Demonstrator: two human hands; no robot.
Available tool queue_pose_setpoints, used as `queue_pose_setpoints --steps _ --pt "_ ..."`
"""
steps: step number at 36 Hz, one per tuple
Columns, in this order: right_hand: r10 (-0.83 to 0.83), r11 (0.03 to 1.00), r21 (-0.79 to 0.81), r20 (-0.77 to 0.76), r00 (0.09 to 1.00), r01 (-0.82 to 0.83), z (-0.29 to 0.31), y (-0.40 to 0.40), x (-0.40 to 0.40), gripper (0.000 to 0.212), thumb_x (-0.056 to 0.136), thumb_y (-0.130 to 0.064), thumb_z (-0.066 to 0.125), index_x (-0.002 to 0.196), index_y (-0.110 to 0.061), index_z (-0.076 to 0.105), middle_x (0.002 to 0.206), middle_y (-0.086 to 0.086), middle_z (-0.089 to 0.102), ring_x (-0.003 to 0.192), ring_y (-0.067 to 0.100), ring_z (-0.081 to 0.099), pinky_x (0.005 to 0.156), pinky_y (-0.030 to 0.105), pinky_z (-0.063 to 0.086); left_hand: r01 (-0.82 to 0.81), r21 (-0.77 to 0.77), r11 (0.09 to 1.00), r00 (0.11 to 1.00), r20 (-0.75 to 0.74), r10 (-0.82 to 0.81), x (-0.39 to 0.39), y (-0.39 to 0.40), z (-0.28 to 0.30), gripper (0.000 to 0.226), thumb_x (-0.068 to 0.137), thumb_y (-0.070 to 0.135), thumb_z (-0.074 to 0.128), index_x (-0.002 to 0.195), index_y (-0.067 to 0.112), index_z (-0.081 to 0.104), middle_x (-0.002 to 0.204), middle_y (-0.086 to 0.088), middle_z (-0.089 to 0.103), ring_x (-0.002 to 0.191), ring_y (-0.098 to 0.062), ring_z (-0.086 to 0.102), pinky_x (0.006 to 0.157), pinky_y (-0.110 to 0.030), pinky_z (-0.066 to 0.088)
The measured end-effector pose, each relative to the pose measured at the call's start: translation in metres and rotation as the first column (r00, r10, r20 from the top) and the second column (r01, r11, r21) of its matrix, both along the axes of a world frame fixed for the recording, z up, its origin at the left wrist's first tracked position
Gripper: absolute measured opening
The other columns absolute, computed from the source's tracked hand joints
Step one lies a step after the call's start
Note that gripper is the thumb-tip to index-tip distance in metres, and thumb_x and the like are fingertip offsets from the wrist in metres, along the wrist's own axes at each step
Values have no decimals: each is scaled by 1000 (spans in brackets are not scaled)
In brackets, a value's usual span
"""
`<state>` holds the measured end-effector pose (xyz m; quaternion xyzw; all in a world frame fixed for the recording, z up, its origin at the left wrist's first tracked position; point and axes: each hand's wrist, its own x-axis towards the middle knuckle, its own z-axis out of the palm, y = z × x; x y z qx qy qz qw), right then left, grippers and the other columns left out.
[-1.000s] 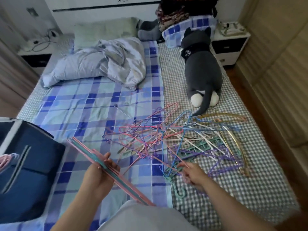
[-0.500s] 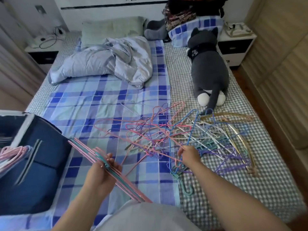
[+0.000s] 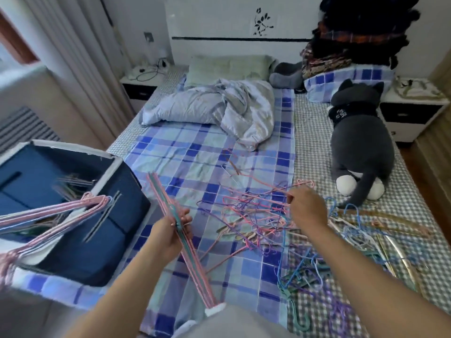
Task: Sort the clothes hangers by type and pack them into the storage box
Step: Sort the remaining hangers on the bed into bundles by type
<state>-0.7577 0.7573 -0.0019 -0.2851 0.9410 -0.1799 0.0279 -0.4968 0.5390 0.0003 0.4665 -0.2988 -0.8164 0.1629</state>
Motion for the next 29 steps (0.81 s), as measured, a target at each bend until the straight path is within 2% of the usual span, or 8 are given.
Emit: queue_pose_setpoints --steps 3,7,13,16,19,23,26,29 --pt "236 971 85 -263 935 -221 37 -18 -12 27 75 4 67 62 -19 63 68 2 51 56 27 51 56 29 31 131 -83 988 991 42 -128 4 -27 26 21 103 8 41 109 1 61 73 -8 65 49 -17 53 47 -26 47" --pt "430 853 18 -592 682 -522 72 -32 -41 18 63 0 64 55 -15 62 64 6 56 58 29 50 62 35 36 297 -144 944 945 189 -269 19 -63 51 24 100 7 50 110 -5 68 84 -13 69 47 -16 52 43 -24 47" --pt "548 674 -124 -576 607 -728 80 -37 -41 32 84 -12 44 57 -5 60 84 12 65 75 34 54 64 39 48 549 -207 810 835 175 -521 56 -92 85 10 79 13 76 86 6 74 78 -12 65 55 -19 55 53 -28 46" --pt "600 614 -137 -559 572 -777 80 -51 -22 36 87 -9 43 56 -3 58 86 17 66 79 30 55 65 37 47 621 -191 761 779 36 -626 62 -86 99 15 65 10 80 77 5 71 80 -15 65 68 -26 66 85 -48 49" --pt "639 599 -171 -487 596 -782 70 -74 4 28 84 5 53 58 -3 56 88 14 63 83 29 56 66 36 46 695 -234 680 700 1 -714 60 -73 103 28 69 9 84 89 -5 72 96 -25 71 89 -35 71 114 -69 29" --pt "644 656 -268 -291 708 -706 46 -107 36 28 83 18 56 72 -7 60 92 7 60 87 27 47 76 38 42 756 -203 623 626 -55 -778 55 -54 94 72 60 24 97 114 -13 67 113 -20 73 104 -32 72 99 -71 45" --pt "553 776 -291 -113 826 -560 36 -121 57 36 72 21 41 81 -13 49 82 -4 43 79 21 31 67 37 28 820 -251 514 475 -202 -857 56 -32 93 37 91 20 73 124 5 69 116 -7 75 105 -20 72 101 -53 52" --pt "457 863 -205 -77 886 -463 34 -124 75 36 70 18 40 80 -16 38 79 -4 33 76 19 25 62 37 20 759 -165 630 639 2 -769 61 -30 67 54 89 17 75 133 -7 53 127 -31 64 73 -13 74 112 -54 40"
